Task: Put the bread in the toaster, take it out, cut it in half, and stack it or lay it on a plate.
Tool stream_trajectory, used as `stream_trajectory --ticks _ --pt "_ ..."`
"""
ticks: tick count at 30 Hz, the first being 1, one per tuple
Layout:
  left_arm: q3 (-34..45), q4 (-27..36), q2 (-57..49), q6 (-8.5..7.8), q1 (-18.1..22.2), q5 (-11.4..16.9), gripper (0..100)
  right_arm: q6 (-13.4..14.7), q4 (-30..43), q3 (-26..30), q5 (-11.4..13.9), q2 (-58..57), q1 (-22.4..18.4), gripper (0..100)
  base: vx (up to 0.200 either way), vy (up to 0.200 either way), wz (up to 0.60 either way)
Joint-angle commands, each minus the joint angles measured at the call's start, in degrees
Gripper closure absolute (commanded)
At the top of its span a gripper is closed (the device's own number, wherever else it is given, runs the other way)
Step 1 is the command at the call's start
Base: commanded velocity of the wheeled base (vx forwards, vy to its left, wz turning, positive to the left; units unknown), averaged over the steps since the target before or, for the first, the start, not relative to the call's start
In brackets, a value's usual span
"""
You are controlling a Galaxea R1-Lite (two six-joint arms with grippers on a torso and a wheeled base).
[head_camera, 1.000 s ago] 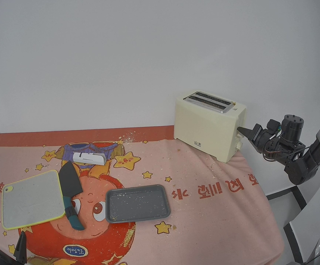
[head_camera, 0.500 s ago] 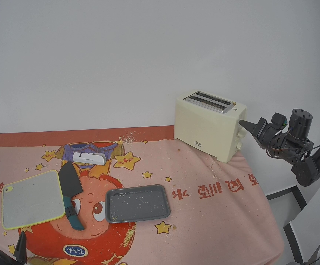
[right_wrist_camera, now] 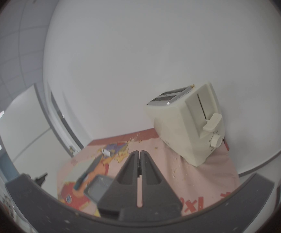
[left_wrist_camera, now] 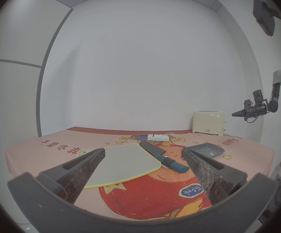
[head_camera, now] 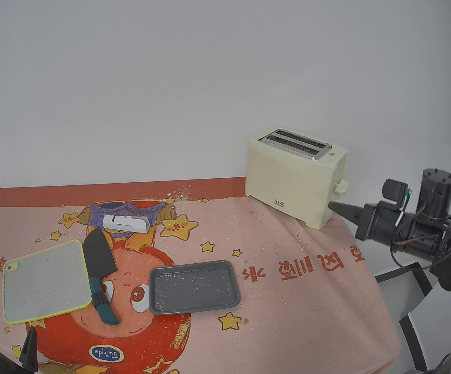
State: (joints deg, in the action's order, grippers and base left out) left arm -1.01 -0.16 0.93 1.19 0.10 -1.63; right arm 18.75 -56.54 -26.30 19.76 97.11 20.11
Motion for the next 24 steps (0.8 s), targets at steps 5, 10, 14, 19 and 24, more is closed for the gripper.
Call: stream_trajectory --ticks 5,10,14,19,24 --pt "1.0 0.0 -0.1 0.04 0.1 0.0 0 -20.1 0.5 13.1 2.1 -6.1 -1.2 100 0.0 0.0 0.0" --pt "1.0 0.0 -0.1 0.04 0.0 0.0 0 -23.8 -0.1 13.8 2.0 -5.7 -3.9 100 0.0 0.0 0.0" --pt "1.0 0.0 -0.1 0.04 0.1 0.0 0 -23.8 -0.1 13.8 2.0 -6.1 -5.2 100 0.0 0.0 0.0" --pt "1.0 0.0 -0.1 0.04 0.0 0.0 0 -24.2 -0.2 13.8 2.0 -6.4 -6.1 100 0.0 0.0 0.0" --pt "1.0 0.0 -0.1 0.04 0.0 0.0 0 -26.2 -0.2 13.8 2.0 -6.4 -7.9 100 0.0 0.0 0.0"
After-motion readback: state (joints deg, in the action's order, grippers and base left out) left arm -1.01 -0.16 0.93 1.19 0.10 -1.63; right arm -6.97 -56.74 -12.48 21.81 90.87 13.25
